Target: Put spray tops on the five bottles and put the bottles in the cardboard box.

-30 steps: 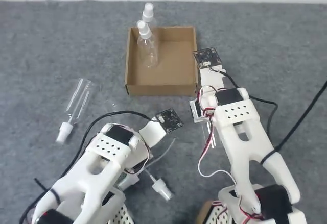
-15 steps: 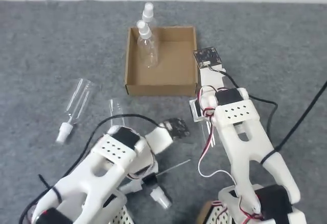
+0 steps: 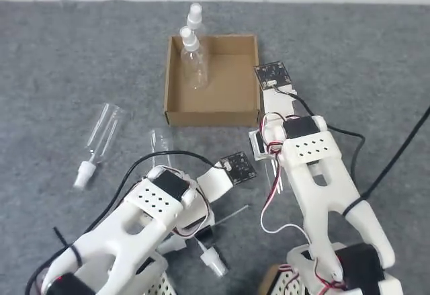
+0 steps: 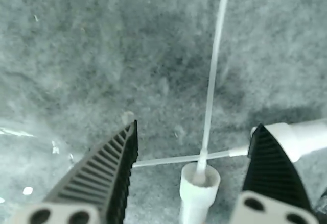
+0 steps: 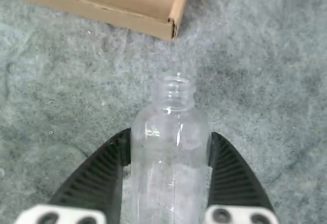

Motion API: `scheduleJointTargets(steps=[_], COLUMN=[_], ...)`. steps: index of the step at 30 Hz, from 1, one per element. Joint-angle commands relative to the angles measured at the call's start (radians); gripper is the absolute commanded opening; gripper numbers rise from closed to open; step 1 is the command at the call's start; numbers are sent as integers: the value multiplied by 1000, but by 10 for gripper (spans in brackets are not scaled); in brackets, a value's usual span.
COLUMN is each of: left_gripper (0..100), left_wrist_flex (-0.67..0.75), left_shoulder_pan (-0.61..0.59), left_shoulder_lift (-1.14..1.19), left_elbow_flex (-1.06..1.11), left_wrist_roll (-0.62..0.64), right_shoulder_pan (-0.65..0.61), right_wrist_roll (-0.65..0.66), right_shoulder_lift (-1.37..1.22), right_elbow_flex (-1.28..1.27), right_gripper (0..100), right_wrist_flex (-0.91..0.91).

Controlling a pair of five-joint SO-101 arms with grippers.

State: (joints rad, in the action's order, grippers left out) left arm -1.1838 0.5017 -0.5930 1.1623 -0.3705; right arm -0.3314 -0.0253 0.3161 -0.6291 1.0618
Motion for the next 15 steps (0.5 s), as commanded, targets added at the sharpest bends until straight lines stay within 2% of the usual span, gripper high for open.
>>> scheduleJointTargets(steps=[1,4,10,15], left_gripper=[322,322,246,225], left_wrist_flex=[21,44,48,48], left_shoulder_pan=[5,5,17,43], left_shoulder_lift=[-28,-26,-26,-5], left_elbow_flex=[-7,-4,-4,-7], left_wrist_roll=[43,84,91,92], right_shoulder_pan=[12,12,12,12], right_wrist_roll=[-11,-11,-11,-11], right_shoulder_lift=[53,53,53,53], right_elbow_flex=[61,61,61,61], right_gripper=[98,98,98,98], right_wrist_flex=[-13,-13,-12,-12])
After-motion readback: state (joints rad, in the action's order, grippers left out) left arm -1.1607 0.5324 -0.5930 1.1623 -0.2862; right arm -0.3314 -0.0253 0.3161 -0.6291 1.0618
